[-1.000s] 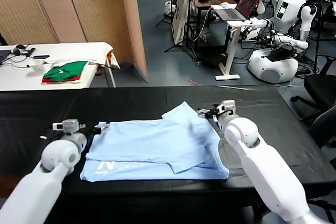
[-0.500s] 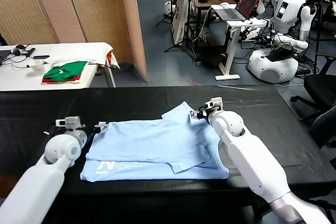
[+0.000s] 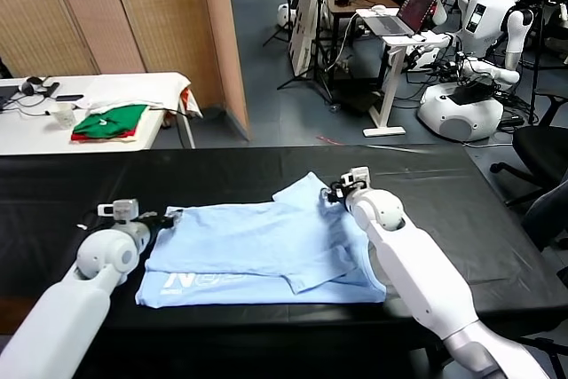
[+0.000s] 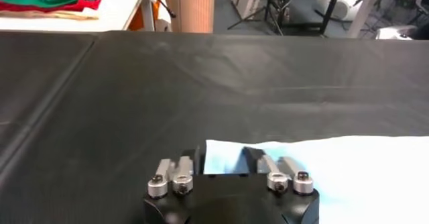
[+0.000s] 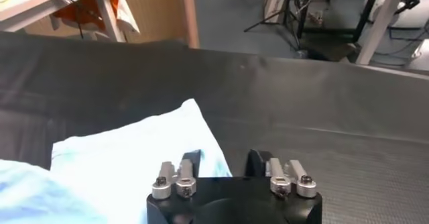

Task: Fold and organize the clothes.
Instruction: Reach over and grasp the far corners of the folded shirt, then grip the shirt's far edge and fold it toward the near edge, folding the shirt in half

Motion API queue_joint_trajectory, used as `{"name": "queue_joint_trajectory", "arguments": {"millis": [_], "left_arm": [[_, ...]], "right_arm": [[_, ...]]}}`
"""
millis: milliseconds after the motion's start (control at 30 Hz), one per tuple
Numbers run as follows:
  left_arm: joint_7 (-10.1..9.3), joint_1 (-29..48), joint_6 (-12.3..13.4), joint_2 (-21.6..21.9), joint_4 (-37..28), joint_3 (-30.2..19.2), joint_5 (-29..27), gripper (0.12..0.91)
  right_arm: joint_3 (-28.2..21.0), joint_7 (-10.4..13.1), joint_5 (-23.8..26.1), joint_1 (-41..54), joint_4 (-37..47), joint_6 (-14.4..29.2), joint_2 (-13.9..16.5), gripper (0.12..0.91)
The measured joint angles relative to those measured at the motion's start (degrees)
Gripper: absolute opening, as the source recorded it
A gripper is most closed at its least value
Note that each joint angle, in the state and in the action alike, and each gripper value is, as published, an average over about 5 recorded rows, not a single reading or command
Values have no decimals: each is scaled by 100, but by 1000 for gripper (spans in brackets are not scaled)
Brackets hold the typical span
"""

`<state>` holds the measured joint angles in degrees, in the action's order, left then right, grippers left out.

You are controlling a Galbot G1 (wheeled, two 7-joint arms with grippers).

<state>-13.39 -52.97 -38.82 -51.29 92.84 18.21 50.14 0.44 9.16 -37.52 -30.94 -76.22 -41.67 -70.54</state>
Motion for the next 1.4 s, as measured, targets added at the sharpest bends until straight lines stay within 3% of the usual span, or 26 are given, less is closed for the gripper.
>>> {"name": "queue_joint_trajectory", "arguments": {"millis": [67, 167, 500, 1067, 1400], "left_arm": [[15, 2, -3, 13, 13, -5, 4, 277], [21, 14, 18, 25, 24, -9, 7, 221], [-6, -70, 114, 49, 254, 109, 19, 187], [-64, -911, 217, 544, 1431, 564, 17, 180], [-350, -1312, 116, 705, 1925, 795, 25, 180]], "right_arm": [[17, -1, 7, -34, -27, 93, 5, 149], [55, -4, 25, -100, -77, 305, 20, 141], [286, -124, 110, -415, -602, 999, 242, 141], [1084, -13, 81, -1859, -2626, 683, 1058, 141], [1344, 274, 201, -2838, -3779, 197, 1529, 141]]}}
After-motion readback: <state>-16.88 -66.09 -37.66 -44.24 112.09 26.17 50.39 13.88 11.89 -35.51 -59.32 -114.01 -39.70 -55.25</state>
